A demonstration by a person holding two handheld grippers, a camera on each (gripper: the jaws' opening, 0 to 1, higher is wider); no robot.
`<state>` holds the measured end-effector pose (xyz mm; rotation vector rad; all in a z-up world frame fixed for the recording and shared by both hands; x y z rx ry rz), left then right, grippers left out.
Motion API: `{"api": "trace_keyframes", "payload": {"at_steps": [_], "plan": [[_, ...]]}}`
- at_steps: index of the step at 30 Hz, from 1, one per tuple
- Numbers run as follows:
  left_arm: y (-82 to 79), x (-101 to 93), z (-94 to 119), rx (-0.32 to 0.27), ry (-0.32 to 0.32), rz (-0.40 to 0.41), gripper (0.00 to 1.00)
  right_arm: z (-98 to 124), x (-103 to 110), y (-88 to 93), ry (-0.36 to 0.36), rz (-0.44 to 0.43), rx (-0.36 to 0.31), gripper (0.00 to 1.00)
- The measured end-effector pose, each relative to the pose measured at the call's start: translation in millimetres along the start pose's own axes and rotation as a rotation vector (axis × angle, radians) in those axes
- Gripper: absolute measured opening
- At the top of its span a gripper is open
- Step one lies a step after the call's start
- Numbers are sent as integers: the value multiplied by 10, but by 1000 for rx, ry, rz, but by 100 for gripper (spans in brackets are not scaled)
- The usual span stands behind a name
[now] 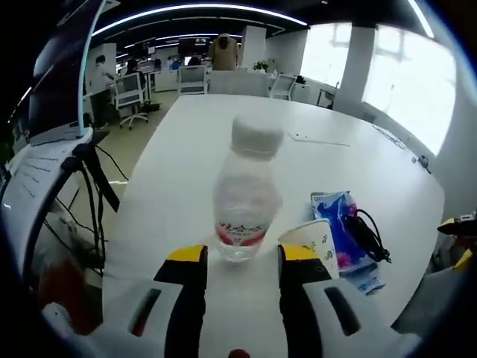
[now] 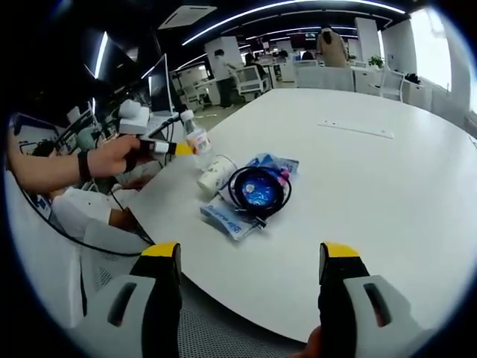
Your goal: Arrange the tabletop items into an orderly group along one side of the table until the central work area is clear of visible clutter.
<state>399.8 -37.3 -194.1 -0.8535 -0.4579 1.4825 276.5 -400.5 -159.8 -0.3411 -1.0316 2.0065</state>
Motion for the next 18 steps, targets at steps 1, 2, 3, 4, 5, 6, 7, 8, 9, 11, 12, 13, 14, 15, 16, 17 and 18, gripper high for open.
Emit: {"api": "trace_keyframes", "payload": {"at_steps": [1, 2, 3, 4, 5, 6, 7, 8, 9, 11, 12, 13, 14, 15, 16, 17, 18], "plan": [[7, 10, -7, -2, 7, -1, 37, -1, 2, -2, -1, 0, 0, 75], [4, 17, -15, -4, 15, -1, 37, -2, 4, -2, -2, 1, 0, 75], [-6, 22, -20, -9, 27, -1, 38, -3, 5, -3, -3, 3, 0, 75], [-13, 25, -22, -13, 31, 0, 40, -3, 5, -2, -3, 4, 1, 75], [-37, 28, -26, -20, 42, -1, 41, -2, 5, -1, -3, 5, 1, 75], [-64, 35, -32, -26, 49, -13, 40, 4, 6, 1, -3, 4, 1, 75], [-81, 37, -37, -30, 56, -24, 40, 8, 5, 3, -2, 4, 1, 75], [-106, 43, -51, -31, 69, -36, 40, 14, 2, 9, 0, 4, 2, 75], [-124, 48, -62, -34, 78, -43, 41, 17, 1, 12, 1, 3, 2, 75], [-169, 58, -78, -40, 92, -64, 42, 23, -7, 22, 4, 1, 3, 75], [-186, 64, -85, -41, 96, -73, 42, 25, -7, 25, 5, 1, 3, 75], [-201, 70, -92, -42, 101, -78, 43, 27, -7, 26, 6, 1, 3, 75], [-216, 75, -98, -44, 110, -80, 43, 28, -5, 26, 7, 0, 3, 75], [-238, 80, -104, -47, 120, -84, 43, 28, -4, 25, 7, 1, 3, 75], [-249, 82, -108, -49, 124, -93, 42, 28, -1, 24, 7, 1, 3, 75], [-263, 81, -113, -49, 135, -107, 41, 27, 1, 23, 7, 2, 3, 75], [-273, 83, -114, -51, 140, -110, 40, 26, 4, 22, 7, 2, 3, 75]]}}
Point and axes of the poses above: the point that each gripper's makers call its tool centre point, and the gripper's own axes: z roughly backward along the fingers, x roughly to its left, y roughly out of its underside, the point moved 9 cm from there along z, roughly backward along the fingers, and after that the axes turned 8 degrees about z, right-handed, at the moved point
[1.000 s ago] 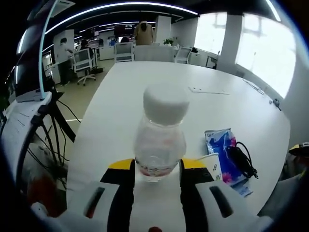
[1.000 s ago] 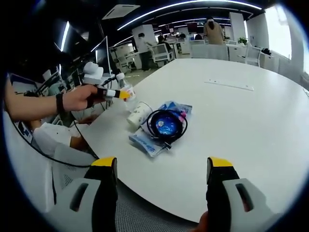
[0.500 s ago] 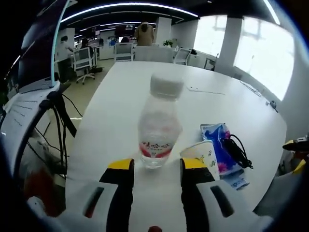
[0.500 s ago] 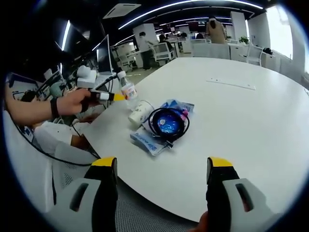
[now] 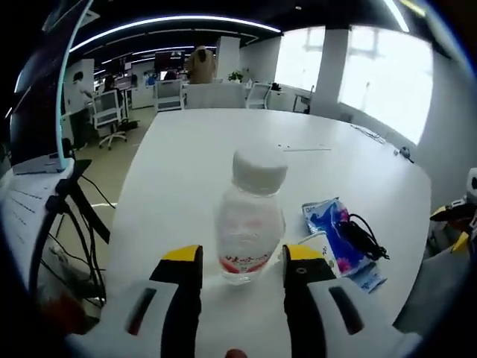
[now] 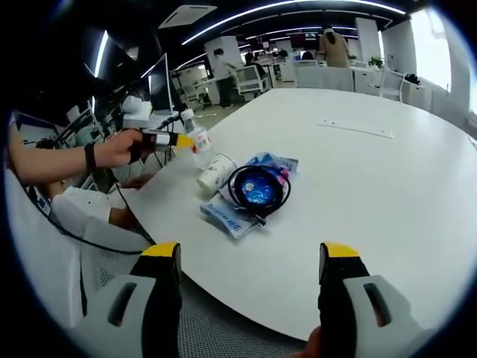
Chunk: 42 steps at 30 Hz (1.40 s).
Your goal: Arrange the tabletop items into an orderly group along one side of the table until the central work area is clear of visible clutter.
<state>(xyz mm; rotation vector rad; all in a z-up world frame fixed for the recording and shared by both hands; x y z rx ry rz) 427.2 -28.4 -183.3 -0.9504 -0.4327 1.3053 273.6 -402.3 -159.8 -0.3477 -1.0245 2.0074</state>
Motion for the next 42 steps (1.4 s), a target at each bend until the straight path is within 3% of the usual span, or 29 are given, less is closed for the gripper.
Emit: {"api": "trace_keyframes", "payload": {"at_steps": [7, 19, 29, 42], "plan": [[-21, -25, 2, -6, 28, -33, 33, -7, 14, -11, -2, 5, 1, 75], [-5, -98, -26, -1, -27, -7, 33, -27, 10, -8, -5, 0, 3, 75], [74, -177, -68, 9, -128, 101, 31, 2, -21, 9, 10, -13, -1, 75], [136, -183, -31, 18, -136, 142, 29, 17, -17, 41, 12, -19, -1, 75]]}}
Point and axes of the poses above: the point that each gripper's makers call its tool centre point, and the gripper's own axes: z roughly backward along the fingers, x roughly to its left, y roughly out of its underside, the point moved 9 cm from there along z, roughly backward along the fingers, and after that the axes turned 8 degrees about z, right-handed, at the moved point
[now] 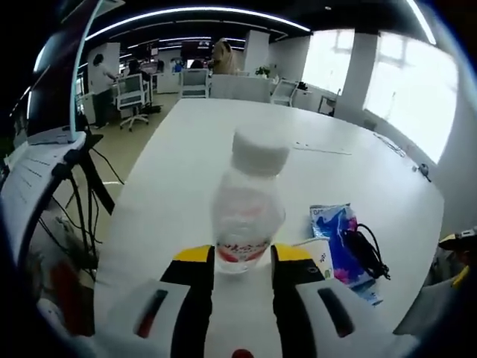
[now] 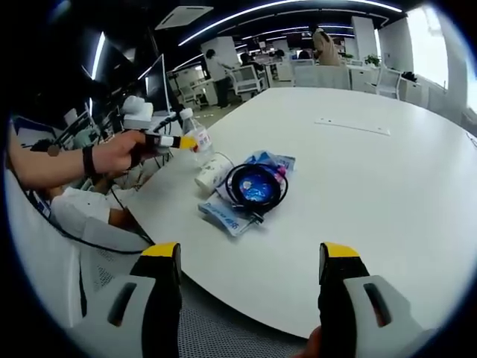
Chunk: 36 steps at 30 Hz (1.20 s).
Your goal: Arrange the tabletop items into an orderly group along one side of the table until the central work area is clear of visible clutter.
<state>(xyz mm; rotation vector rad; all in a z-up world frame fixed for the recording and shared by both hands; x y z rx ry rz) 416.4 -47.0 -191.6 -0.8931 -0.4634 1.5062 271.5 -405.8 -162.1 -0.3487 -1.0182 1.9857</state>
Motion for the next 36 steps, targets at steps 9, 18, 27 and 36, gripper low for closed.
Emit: {"api": "trace_keyframes", "payload": {"at_steps": [9, 18, 27, 36], "plan": [[203, -29, 98, 10, 40, 23, 33, 2, 8, 32, 0, -9, 2, 75], [434, -157, 132, 68, 88, 37, 36, -15, 11, 52, -4, -17, 5, 75], [507, -349, 61, 106, 146, 43, 41, -2, 4, 69, -2, -24, 5, 75], [566, -458, -93, 161, 184, 78, 46, 3, 0, 95, -1, -32, 5, 75]]}}
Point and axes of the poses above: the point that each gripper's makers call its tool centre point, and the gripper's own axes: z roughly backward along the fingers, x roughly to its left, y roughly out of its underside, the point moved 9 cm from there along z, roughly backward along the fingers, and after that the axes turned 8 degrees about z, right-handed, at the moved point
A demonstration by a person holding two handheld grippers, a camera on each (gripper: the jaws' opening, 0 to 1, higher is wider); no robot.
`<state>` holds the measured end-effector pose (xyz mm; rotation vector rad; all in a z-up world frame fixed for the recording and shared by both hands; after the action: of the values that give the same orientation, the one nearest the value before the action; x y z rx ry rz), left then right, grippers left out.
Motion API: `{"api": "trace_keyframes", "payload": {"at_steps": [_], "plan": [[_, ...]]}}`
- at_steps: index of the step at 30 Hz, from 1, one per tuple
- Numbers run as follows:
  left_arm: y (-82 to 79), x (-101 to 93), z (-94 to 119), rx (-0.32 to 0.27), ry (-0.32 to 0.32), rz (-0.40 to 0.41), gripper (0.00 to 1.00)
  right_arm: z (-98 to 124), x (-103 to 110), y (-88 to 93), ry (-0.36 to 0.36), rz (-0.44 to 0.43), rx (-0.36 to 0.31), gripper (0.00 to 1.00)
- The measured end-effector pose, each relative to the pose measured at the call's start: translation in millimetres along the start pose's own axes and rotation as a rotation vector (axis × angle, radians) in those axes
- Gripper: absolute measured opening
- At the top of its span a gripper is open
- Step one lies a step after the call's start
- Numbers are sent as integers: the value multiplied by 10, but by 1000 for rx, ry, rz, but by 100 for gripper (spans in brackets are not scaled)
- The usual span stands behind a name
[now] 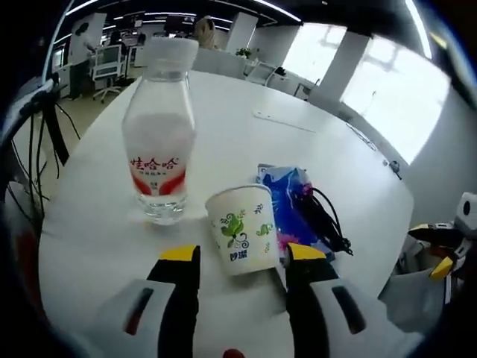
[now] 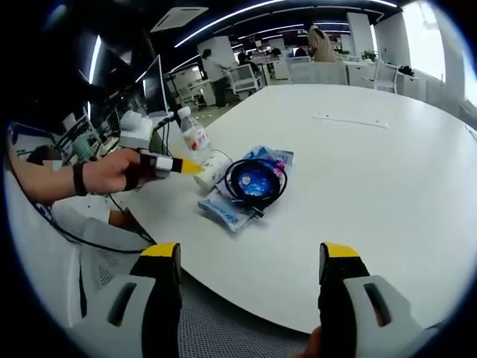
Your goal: Arrange the tabletop items into an orderly group along one side of the table until the central work area is clear of visible clutter.
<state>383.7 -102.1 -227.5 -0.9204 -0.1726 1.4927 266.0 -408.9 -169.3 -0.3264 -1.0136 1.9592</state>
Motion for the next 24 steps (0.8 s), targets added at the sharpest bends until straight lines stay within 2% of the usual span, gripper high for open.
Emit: {"api": "trace_keyframes", "payload": {"at_steps": [7, 14, 16, 17, 24], "plan": [[-5, -41, -136, 32, 13, 29, 50, 18, -6, 0, 4, -6, -4, 75], [-16, -1, -278, 65, 2, 25, 47, 62, 3, 0, 12, -4, -7, 75], [-46, 23, -322, 71, -2, 30, 44, 78, -1, 5, 19, -5, -9, 75], [-47, 35, -330, 70, -1, 31, 38, 82, -1, 7, 20, -7, -9, 75], [13, 33, -217, 67, -6, 9, 38, 57, 55, 0, 9, 5, -3, 75]]}}
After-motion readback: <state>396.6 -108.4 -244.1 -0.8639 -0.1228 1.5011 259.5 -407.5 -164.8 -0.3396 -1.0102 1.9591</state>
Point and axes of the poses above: the point that each gripper's makers call its tool centre point, and the gripper's own axes: z roughly backward along the fingers, x roughly to its left, y roughly out of its underside, the point moved 9 cm from there along z, roughly backward along the fingers, and after that the axes turned 8 degrees about z, right-handed, at the moved point
